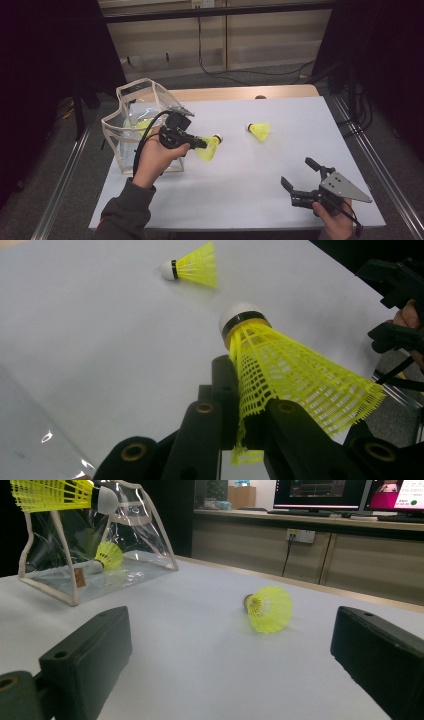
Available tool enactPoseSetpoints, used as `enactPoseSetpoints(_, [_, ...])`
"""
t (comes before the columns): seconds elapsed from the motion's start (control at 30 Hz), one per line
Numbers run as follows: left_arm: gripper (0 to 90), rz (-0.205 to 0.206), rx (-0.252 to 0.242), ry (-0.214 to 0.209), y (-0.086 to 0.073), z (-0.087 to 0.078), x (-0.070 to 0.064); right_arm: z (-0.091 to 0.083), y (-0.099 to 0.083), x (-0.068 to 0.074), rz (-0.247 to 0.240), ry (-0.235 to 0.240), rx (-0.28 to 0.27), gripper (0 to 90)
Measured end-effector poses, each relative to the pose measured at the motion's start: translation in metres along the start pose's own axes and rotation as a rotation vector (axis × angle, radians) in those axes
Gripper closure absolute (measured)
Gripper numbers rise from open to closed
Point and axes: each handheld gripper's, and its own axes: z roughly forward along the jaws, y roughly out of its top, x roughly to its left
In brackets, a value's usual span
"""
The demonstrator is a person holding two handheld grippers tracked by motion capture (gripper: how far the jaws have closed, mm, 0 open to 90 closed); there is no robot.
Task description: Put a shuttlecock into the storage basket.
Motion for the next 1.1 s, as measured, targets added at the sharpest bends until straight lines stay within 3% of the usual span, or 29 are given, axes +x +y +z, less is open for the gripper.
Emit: enactPoseSetpoints(1.1, [87.8, 0.000, 0.012, 0.036, 0.018, -0.019, 0.004, 0.000, 0.000, 0.000, -0.002, 0.003, -0.004, 2.9])
